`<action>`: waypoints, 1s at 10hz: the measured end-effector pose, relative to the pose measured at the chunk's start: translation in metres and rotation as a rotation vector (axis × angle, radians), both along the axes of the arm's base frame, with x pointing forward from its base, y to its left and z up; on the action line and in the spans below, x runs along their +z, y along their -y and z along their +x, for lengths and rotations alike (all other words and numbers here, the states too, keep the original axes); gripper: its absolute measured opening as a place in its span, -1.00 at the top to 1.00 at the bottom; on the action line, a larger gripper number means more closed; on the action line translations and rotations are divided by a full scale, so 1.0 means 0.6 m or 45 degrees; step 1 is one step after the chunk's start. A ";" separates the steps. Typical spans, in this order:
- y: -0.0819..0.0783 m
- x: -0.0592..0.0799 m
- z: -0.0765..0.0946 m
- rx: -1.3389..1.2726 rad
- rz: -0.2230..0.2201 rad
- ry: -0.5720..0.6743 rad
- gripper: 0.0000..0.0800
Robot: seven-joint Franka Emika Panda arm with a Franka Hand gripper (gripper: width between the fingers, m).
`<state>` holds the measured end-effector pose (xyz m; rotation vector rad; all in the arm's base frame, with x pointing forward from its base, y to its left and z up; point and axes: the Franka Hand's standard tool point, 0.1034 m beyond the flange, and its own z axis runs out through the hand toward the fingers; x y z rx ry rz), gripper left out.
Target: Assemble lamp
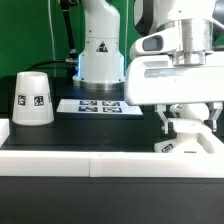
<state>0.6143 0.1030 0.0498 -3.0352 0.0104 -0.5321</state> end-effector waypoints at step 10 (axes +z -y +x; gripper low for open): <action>-0.012 0.049 -0.127 0.048 0.002 -0.037 -0.75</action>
Offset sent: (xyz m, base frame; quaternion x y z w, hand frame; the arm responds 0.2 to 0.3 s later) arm 0.0000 0.0000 0.0000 0.0000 0.0000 0.0000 1.0000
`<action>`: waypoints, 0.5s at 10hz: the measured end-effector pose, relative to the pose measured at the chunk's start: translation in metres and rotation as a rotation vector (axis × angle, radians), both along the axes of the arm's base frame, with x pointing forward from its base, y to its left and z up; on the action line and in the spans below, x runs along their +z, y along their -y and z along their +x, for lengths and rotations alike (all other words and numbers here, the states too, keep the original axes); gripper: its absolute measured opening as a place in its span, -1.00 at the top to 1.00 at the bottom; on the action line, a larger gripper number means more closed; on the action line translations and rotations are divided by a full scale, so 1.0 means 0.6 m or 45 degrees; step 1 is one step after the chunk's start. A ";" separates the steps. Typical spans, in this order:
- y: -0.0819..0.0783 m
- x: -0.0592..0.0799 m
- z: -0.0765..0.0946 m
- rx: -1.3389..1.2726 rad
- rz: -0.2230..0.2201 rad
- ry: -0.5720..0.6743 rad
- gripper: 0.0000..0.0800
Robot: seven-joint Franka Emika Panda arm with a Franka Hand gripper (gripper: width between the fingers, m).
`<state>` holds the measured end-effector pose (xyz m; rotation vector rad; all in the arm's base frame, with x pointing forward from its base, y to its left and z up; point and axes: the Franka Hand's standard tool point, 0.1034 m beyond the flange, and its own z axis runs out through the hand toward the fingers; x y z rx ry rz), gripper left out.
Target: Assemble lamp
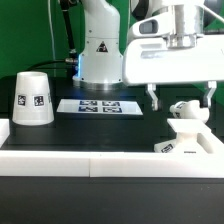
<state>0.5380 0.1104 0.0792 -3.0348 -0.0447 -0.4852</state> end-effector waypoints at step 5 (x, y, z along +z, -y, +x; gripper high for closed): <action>-0.081 0.020 -0.057 0.082 0.017 -0.009 -0.75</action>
Offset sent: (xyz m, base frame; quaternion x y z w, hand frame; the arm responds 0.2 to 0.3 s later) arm -0.0248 0.0302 0.0076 -0.0238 0.0008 0.0735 0.9970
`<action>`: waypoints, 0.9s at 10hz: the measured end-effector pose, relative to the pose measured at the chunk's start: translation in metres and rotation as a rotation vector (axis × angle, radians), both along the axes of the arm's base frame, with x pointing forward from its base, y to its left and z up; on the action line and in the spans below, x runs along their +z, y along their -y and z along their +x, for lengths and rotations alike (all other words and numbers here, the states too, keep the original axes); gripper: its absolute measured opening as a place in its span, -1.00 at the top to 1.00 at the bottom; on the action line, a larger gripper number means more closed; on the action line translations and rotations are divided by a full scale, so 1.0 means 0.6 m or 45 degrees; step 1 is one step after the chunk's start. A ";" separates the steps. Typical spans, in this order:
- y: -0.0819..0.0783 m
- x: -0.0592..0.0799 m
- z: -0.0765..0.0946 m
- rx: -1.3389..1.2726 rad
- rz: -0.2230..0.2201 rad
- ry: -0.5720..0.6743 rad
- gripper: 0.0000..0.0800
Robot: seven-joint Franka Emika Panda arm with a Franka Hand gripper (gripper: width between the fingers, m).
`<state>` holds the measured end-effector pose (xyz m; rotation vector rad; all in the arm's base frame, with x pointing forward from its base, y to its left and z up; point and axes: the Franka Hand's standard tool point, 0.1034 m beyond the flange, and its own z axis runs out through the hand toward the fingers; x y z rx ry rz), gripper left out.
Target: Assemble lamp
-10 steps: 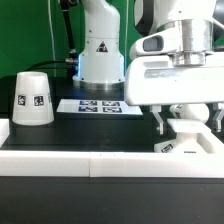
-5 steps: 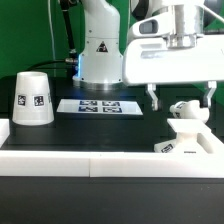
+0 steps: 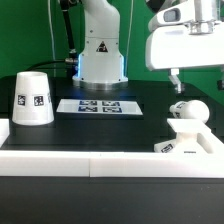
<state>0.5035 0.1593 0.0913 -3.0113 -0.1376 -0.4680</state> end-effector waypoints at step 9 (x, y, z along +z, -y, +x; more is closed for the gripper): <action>-0.002 -0.030 -0.038 0.339 -0.095 0.031 -0.75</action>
Offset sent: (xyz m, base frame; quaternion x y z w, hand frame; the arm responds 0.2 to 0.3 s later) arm -0.0191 0.0133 -0.0169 0.0654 0.0057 -0.2205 0.9732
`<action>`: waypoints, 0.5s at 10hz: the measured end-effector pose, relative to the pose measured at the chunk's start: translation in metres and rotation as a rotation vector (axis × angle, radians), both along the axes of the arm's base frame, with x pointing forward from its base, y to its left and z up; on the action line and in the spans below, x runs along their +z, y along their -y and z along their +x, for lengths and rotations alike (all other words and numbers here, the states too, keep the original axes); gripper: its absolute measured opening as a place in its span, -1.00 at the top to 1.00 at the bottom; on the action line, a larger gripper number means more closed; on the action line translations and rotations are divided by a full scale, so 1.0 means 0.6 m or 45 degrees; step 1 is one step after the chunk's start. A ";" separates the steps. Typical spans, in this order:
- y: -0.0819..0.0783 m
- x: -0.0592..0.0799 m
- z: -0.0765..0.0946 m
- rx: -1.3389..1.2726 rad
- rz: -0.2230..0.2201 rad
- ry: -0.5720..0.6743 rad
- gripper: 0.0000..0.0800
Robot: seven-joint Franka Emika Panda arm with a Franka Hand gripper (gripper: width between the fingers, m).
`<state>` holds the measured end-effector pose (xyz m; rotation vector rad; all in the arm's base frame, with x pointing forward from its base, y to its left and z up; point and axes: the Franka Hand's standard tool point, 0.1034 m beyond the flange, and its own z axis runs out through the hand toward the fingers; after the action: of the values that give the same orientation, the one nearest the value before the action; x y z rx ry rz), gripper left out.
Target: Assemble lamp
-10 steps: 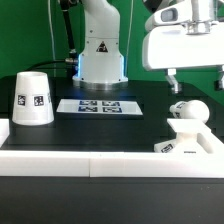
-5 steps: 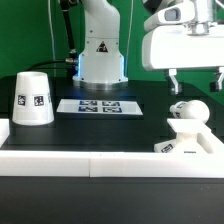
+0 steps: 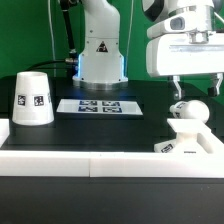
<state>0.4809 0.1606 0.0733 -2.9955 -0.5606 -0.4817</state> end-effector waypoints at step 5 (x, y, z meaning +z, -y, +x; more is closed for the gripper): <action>-0.002 -0.004 -0.050 0.017 0.011 0.021 -0.75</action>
Offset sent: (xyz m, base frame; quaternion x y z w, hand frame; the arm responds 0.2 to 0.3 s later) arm -0.0385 0.0178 0.0046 0.0434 0.0341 -0.0112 0.9984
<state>0.4507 0.1618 0.0710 -2.9801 -0.5784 -0.5065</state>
